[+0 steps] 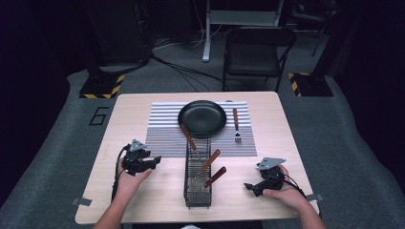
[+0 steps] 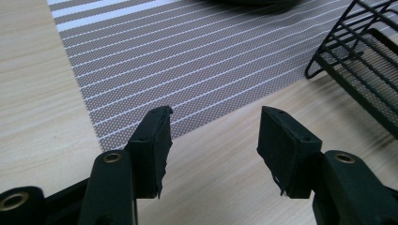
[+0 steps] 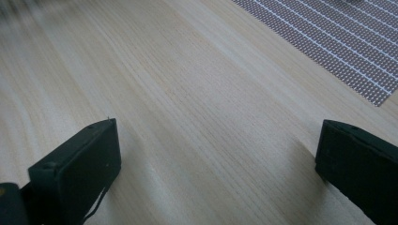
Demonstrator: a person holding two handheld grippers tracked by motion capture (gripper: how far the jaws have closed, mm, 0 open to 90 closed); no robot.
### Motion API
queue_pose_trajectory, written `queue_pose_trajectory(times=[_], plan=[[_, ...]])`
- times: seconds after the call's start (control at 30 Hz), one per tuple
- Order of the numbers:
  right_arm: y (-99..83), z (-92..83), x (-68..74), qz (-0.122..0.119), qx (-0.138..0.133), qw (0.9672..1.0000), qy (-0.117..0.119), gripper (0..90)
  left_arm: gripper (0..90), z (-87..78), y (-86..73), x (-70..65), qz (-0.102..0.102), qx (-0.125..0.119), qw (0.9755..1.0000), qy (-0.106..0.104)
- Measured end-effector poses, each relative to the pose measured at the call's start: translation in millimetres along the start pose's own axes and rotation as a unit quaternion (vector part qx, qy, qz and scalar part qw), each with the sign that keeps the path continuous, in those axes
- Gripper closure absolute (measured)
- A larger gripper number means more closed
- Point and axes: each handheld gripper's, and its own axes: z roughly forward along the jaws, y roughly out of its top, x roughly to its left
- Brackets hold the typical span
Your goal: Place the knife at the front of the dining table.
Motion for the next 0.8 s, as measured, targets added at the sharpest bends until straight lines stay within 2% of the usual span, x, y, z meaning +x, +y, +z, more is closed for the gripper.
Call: queue_pose_trajectory(times=[0.3,0.47,0.8], plan=[[-0.1,-0.1,-0.2,-0.002,0.001,1.0,0.001,0.0,50.6,-2.9,18.7,-17.1,-0.002,-0.02,0.9996,-0.022],[-0.1,-0.1,-0.2,-0.001,0.0,1.0,0.0,0.0,54.4,-3.1,29.1,-26.2,0.002,-0.023,0.9992,-0.033],[-0.2,-0.3,-0.8,-0.006,0.002,1.0,0.001,0.0,55.4,-7.0,45.9,-33.3,0.002,-0.035,0.998,-0.052]])
